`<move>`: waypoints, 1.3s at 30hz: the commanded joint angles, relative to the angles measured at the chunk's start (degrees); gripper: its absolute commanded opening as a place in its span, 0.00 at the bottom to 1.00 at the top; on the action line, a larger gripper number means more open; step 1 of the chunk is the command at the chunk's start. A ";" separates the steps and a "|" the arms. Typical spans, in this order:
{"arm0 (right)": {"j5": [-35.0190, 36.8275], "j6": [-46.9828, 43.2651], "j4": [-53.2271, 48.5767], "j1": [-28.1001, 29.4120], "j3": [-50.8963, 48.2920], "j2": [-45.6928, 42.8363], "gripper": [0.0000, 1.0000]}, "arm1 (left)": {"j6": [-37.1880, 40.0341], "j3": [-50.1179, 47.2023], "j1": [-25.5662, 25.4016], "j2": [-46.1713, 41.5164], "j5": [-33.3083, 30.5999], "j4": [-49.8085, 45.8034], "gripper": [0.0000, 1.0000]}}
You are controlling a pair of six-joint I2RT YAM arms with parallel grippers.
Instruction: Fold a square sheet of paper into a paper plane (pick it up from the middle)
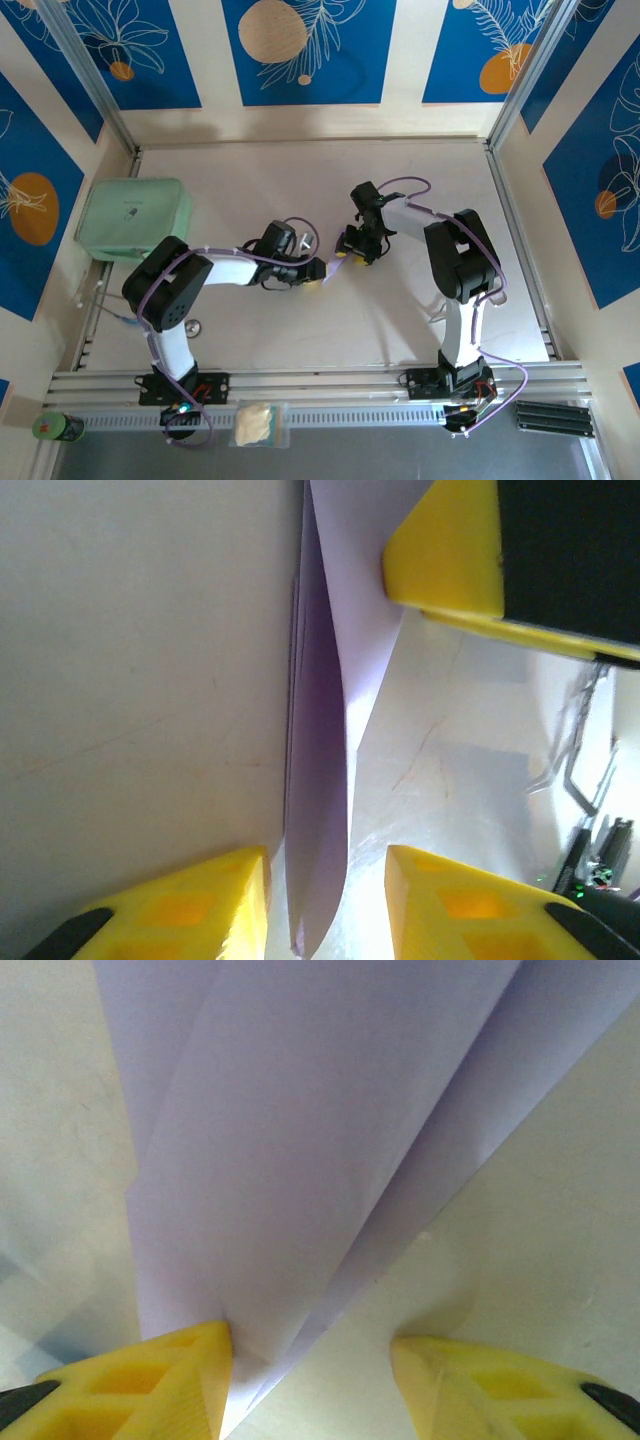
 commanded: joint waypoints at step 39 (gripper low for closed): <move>6.69 1.65 -0.34 0.33 -3.51 9.48 0.48 | -2.00 7.40 -3.97 1.33 -2.64 1.23 0.16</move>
